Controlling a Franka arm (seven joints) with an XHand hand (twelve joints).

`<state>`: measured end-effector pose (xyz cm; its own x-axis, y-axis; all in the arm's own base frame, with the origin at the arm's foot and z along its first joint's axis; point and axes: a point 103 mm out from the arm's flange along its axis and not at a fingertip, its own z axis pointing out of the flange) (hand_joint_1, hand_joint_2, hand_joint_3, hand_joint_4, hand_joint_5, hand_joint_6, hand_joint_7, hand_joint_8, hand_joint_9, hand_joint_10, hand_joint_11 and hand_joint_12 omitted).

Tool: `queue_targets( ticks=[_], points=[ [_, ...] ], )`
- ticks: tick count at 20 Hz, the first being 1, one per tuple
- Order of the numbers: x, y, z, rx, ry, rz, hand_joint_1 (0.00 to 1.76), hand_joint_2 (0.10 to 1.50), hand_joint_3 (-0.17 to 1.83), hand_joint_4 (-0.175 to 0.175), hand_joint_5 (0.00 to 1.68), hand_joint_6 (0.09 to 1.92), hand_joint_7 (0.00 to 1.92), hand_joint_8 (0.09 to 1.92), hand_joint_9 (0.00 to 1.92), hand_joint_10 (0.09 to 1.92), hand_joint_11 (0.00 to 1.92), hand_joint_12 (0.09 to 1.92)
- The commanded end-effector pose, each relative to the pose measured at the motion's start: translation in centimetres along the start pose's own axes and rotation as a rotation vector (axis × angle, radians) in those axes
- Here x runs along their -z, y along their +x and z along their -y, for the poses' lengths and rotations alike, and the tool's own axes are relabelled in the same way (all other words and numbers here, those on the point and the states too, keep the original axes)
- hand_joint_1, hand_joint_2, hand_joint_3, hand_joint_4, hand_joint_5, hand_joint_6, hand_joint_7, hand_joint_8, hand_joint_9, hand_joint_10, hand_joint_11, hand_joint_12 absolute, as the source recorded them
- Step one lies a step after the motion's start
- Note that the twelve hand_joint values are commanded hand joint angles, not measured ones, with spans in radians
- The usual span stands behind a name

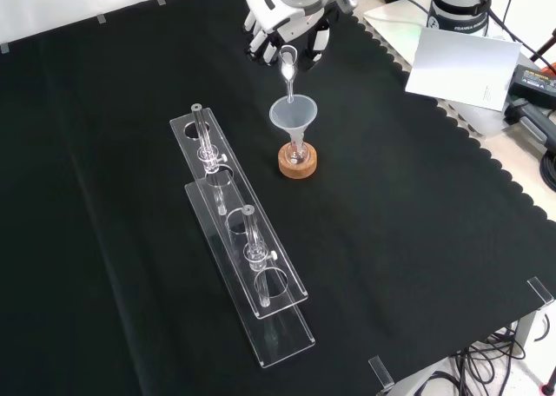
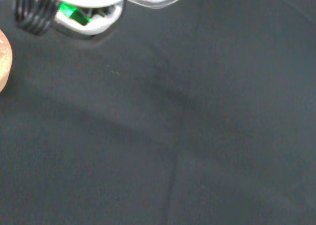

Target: Pour all the NaCl from the weighing funnel into the round-bottom flask.

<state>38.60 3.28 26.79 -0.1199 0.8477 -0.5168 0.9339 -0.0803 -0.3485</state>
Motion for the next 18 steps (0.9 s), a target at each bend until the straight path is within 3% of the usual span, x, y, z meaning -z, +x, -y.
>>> queue_targets(
  ticks=[1,10,11,13,18],
  points=[
    [0.1,0.2,-0.1,0.002,0.005,0.017,1.13,0.65,0.64,0.175,1.32,0.58,0.77,0.61,1.16,0.2,0.94,0.97],
    [0.1,0.1,-0.2,0.005,0.003,0.045,1.13,0.65,0.64,0.175,1.32,0.58,0.77,0.61,1.16,0.2,0.94,0.97],
    [0.2,0.4,-0.2,-0.031,0.024,0.072,1.13,0.65,0.64,0.175,1.32,0.58,0.77,0.61,1.16,0.2,0.94,0.97],
    [0.5,0.7,-0.2,-0.044,0.038,0.086,1.13,0.65,0.64,0.175,1.32,0.58,0.77,0.61,1.16,0.19,0.94,0.97],
    [0.6,0.6,-0.2,-0.022,0.029,0.075,1.13,0.64,0.64,0.175,1.32,0.58,0.76,0.61,1.16,0.19,0.94,0.97]
  ],
)
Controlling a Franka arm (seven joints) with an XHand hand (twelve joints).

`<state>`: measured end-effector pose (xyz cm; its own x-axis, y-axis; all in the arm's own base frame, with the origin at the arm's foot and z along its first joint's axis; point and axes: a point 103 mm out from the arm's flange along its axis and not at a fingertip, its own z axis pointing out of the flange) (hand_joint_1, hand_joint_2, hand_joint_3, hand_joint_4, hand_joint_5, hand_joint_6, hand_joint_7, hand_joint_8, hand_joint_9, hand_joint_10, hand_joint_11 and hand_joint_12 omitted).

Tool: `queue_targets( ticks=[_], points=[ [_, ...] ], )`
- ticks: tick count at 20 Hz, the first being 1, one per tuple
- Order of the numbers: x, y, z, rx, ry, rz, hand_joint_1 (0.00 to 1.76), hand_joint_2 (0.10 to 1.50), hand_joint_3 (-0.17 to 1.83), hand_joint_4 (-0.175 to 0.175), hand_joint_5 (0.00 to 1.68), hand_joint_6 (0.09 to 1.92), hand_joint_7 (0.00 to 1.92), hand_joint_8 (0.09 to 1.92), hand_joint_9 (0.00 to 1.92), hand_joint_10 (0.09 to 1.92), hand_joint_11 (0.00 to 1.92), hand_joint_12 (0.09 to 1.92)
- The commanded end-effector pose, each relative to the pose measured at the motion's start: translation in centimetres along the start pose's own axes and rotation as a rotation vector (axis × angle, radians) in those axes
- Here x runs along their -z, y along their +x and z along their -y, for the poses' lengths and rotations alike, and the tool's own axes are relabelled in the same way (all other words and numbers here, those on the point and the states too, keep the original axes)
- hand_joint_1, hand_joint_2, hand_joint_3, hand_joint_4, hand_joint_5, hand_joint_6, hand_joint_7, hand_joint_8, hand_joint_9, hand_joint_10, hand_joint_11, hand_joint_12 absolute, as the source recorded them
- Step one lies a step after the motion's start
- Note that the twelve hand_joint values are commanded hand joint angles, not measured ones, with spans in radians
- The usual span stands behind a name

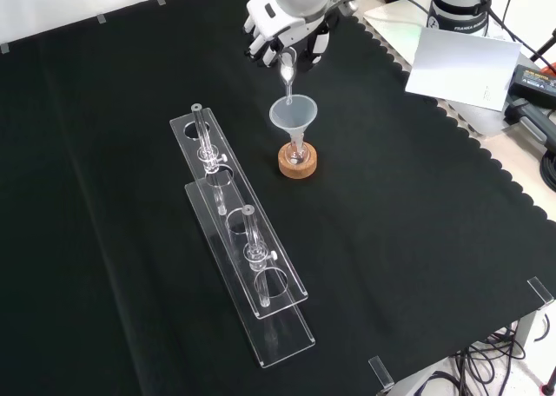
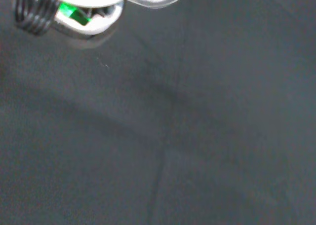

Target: Pour all the NaCl from the weighing funnel into the round-bottom flask.

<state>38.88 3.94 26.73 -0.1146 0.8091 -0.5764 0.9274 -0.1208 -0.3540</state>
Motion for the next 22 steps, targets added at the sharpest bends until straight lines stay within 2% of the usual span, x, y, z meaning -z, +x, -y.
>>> queue_targets(
  ticks=[1,15,18,22],
  points=[
    [0.22,-0.03,0.05,0.008,0.0,0.013,1.13,0.64,0.64,0.175,1.32,0.58,0.76,0.61,1.16,0.19,0.94,0.97],
    [0.64,-0.3,0.11,0.028,-0.02,0.057,1.13,0.64,0.64,0.175,1.32,0.58,0.76,0.62,1.16,0.19,0.95,0.96],
    [0.63,-0.4,0.12,0.029,-0.033,0.04,1.13,0.64,0.64,0.175,1.32,0.58,0.76,0.62,1.16,0.18,0.95,0.96],
    [0.77,-0.15,0.03,0.026,-0.02,0.078,1.13,0.64,0.64,0.175,1.32,0.58,0.76,0.62,1.16,0.18,0.95,0.96]
  ],
)
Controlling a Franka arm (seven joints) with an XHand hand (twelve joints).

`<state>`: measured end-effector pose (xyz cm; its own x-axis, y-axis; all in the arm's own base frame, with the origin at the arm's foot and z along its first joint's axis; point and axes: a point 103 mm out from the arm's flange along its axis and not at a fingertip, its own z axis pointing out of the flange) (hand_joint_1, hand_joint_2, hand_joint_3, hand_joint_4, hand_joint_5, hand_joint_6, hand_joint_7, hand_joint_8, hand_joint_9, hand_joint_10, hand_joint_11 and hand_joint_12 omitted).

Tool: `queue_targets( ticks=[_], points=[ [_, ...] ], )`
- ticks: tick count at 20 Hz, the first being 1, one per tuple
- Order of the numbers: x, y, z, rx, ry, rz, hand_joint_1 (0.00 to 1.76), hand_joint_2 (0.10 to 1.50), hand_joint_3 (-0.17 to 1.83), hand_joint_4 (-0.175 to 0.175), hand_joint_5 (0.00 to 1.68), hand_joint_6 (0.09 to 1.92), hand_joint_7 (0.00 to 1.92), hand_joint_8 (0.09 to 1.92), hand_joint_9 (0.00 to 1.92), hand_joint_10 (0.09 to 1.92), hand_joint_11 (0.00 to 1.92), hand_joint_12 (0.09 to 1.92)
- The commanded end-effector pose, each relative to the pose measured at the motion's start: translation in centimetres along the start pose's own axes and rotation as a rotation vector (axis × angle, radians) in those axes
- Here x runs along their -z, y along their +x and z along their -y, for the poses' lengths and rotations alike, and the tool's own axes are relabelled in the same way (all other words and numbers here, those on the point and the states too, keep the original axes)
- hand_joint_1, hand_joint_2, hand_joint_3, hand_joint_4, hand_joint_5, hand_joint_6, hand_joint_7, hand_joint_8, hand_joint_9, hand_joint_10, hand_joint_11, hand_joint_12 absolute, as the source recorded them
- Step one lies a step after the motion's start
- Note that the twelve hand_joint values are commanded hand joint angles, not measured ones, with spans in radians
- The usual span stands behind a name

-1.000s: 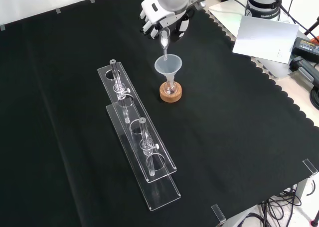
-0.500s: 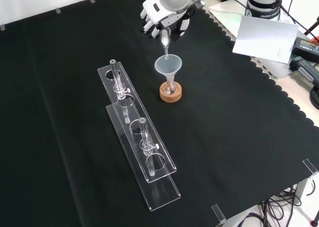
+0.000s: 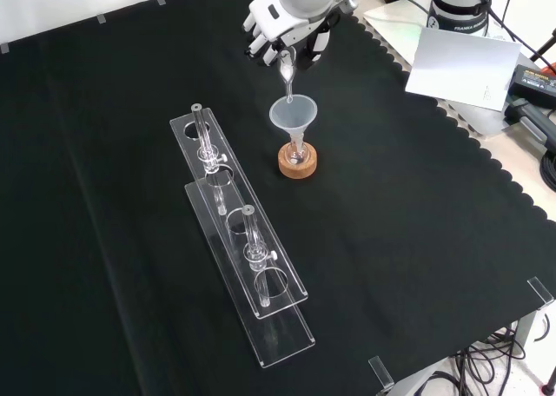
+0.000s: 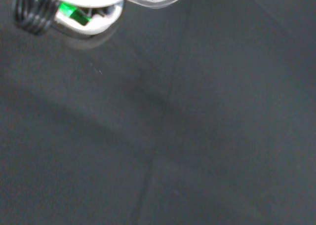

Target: Pour all the NaCl from the weighing funnel into the round-bottom flask.

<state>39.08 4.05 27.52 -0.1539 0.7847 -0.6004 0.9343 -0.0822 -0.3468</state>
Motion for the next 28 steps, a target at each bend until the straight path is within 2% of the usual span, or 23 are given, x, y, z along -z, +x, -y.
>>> queue_targets(
  ticks=[1,17,20,28],
  points=[
    [0.12,0.33,-0.11,0.003,0.011,0.04,1.13,0.64,0.64,0.175,1.32,0.58,0.76,0.62,1.16,0.18,0.95,0.96],
    [0.36,0.83,-0.46,0.015,0.022,0.1,1.13,0.64,0.64,0.175,1.32,0.58,0.75,0.62,1.16,0.18,0.95,0.96],
    [0.16,0.55,-0.47,0.015,0.029,0.067,1.13,0.64,0.64,0.175,1.32,0.58,0.75,0.62,1.16,0.18,0.95,0.96],
    [0.33,0.8,-0.44,0.008,0.033,0.11,1.13,0.64,0.64,0.175,1.32,0.58,0.75,0.62,1.16,0.17,0.95,0.95]
  ],
)
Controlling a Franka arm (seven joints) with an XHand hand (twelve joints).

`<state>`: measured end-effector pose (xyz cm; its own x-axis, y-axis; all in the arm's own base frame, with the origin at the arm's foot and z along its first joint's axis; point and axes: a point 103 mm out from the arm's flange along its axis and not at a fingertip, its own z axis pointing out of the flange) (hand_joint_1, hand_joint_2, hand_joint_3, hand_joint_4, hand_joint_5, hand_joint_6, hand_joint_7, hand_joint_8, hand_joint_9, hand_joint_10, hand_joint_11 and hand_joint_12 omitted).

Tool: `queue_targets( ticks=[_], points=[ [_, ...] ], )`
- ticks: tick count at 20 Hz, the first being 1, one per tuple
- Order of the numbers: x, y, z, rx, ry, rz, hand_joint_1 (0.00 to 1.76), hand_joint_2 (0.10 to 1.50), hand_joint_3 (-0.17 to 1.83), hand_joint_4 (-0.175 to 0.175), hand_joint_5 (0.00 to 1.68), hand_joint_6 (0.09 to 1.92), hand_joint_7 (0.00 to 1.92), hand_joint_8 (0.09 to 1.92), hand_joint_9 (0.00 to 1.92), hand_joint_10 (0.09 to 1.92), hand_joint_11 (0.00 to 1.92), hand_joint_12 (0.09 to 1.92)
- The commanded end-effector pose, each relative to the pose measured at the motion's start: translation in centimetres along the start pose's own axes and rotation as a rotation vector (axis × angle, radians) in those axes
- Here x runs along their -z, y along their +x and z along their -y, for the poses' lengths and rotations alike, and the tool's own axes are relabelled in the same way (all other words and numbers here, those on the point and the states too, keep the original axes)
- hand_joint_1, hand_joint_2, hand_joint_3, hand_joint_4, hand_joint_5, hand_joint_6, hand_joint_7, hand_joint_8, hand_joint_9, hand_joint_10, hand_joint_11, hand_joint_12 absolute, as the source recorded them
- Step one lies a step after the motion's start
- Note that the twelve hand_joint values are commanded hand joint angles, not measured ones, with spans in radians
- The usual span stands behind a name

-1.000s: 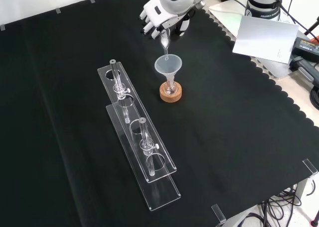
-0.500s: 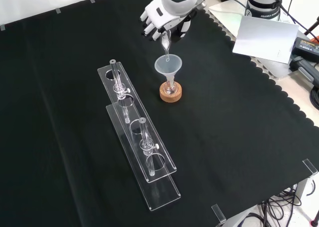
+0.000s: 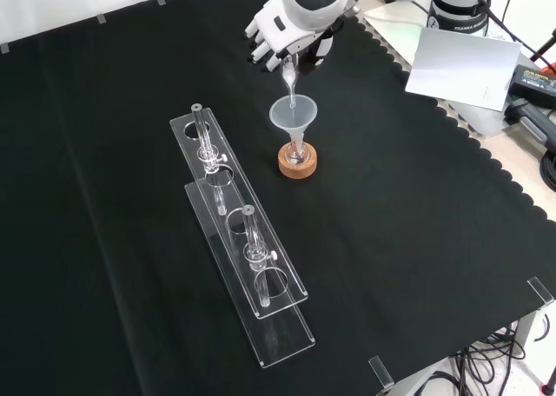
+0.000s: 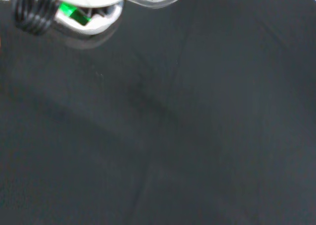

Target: Pour all the NaCl from the weighing funnel into the round-bottom flask.

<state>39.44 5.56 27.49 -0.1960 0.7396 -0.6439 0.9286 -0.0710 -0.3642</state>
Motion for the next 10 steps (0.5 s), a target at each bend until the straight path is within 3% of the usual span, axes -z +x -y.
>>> queue_targets(
  ticks=[1,10],
  points=[
    [-0.76,-0.36,-0.21,-0.011,0.027,0.036,1.13,0.64,0.64,0.175,1.32,0.58,0.75,0.62,1.16,0.17,0.95,0.95],
    [-0.51,-0.2,-0.2,-0.013,0.033,0.08,1.13,0.64,0.64,0.175,1.32,0.58,0.75,0.62,1.16,0.17,0.95,0.95]
  ],
)
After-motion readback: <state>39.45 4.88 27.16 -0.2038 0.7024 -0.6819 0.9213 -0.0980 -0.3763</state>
